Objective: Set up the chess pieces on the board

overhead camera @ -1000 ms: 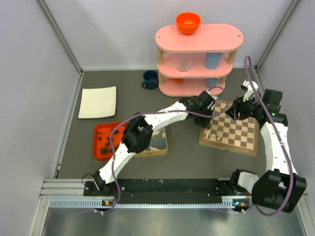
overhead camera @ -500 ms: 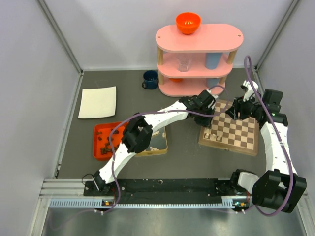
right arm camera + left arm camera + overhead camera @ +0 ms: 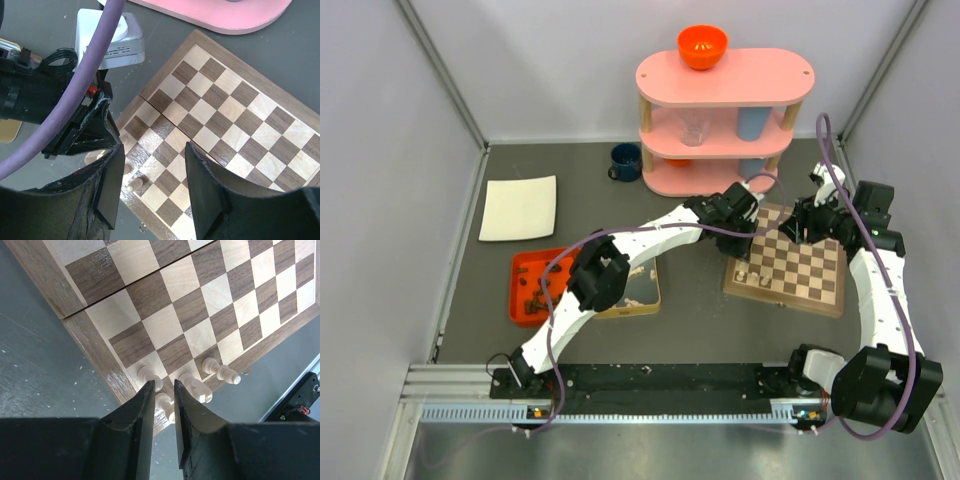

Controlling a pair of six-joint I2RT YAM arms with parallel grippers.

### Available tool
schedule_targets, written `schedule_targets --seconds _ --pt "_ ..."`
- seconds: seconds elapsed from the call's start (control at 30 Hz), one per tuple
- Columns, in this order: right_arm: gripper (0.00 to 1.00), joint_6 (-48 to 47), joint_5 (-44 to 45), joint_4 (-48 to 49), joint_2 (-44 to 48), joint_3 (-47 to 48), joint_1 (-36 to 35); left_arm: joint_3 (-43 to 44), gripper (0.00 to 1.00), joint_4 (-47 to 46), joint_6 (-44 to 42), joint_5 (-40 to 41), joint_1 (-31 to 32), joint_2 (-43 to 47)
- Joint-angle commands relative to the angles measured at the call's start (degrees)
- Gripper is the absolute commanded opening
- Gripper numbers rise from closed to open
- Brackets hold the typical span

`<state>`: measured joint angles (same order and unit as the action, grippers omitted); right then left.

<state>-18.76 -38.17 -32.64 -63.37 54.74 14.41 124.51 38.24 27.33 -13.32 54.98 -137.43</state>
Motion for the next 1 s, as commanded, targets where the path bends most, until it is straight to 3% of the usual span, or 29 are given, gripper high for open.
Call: schedule_targets --seconds 0.0,0.63,0.97 --pt "0.51 0.6 -0.1 1.5 1.3 -0.1 0.4 2.1 0.26 -0.5 0.1 -1.3 0.3 -1.1" --pt "0.52 0.6 -0.1 1.6 1.4 -0.2 0.4 1.7 0.26 -1.1 1.1 -1.0 0.3 -0.3" --pt "0.52 -0.5 -3.1 1.4 1.9 -0.7 0.5 0.3 0.35 -4.7 1.1 0.1 -0.5 5.6"
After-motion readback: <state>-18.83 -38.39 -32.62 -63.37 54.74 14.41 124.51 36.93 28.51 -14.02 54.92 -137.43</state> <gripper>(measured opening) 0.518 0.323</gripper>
